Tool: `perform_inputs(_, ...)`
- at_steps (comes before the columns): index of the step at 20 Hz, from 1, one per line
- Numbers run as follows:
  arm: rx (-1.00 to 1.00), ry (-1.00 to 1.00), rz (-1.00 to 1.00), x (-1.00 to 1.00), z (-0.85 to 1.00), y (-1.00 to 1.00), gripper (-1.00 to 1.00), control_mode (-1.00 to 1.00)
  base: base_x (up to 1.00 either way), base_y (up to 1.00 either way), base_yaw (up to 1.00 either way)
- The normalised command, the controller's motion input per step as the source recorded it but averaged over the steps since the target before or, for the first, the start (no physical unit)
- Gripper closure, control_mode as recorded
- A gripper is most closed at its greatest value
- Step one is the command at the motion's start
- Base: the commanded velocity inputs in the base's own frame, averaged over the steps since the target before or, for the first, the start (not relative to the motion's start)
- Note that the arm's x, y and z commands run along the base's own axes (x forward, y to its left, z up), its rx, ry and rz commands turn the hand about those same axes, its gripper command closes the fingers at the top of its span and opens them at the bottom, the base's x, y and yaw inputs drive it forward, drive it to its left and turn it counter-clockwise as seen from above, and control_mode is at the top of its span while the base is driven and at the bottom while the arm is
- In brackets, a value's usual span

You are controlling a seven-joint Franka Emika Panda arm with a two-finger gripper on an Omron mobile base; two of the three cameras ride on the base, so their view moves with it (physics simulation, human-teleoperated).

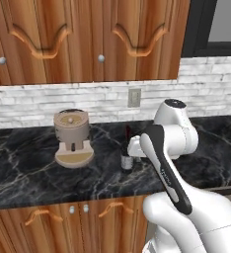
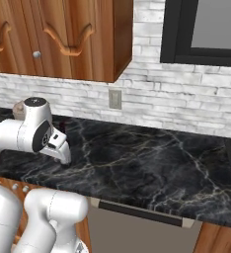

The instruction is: There is a wine glass and glass cup on the dining counter. Place the wine bottle next to the wine glass and the juice bottle next to the glass cup.

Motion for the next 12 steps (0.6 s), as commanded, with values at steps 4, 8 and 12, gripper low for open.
perform_inputs(4, 0.00, 0.00, 0.13, -0.02, 0.00, -0.05, -1.00, -1.00, -0.01, -0.05, 0.05)
perform_inputs(8, 0.00, 0.00, 0.51, 0.00, 0.00, -0.06, -1.00, -1.00, 0.00, 0.00, 0.00)
perform_inputs(12, 0.00, 0.00, 0.62, 0.00, 0.00, -0.13, -1.00, -1.00, 0.00, 0.00, 0.00)
